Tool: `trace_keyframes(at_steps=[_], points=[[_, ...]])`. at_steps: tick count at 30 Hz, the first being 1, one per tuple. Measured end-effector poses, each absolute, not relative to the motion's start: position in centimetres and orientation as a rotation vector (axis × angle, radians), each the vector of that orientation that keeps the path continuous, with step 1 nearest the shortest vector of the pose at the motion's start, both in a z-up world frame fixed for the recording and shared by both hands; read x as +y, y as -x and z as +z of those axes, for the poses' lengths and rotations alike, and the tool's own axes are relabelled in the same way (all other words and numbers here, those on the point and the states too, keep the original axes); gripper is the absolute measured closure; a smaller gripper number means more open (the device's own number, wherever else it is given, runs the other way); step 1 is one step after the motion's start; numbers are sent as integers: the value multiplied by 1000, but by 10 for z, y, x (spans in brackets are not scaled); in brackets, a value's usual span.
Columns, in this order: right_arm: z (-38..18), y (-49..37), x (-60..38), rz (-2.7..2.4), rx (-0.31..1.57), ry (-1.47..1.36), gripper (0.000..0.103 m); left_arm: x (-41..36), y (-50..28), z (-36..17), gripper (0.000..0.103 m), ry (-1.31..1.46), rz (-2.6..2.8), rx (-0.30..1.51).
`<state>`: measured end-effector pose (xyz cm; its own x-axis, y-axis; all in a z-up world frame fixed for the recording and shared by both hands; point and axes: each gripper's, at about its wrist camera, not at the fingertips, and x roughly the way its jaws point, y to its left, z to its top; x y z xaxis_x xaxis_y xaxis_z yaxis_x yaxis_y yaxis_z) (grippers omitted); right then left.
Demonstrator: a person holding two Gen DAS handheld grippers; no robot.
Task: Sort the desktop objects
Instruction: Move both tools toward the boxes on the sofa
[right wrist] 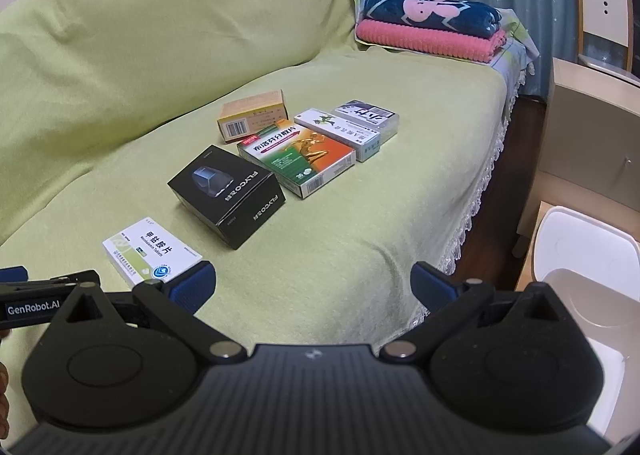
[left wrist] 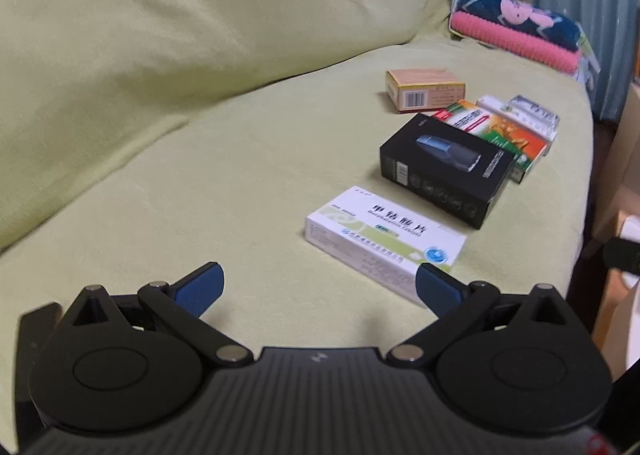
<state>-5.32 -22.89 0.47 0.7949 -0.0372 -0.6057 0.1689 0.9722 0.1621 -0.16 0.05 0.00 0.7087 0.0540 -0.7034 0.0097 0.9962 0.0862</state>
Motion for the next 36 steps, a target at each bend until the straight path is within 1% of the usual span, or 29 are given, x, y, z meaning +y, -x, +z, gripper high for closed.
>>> trace_keyframes(at_steps=[5, 9, 18, 30, 36], points=[[3, 54, -232, -117, 643, -218, 0, 2, 5, 0, 0, -120, 33, 760], [4, 54, -232, -120, 643, -208, 0, 2, 10, -3, 0, -76, 40, 754], [7, 54, -231, -83, 643, -231, 1, -10, 24, 9, 0, -56, 58, 751], [39, 72, -227, -59, 600, -134, 1, -27, 56, 35, 0, -31, 49, 739], [59, 96, -237, -41, 581, -182, 1, -30, 72, 49, 0, -17, 34, 733]])
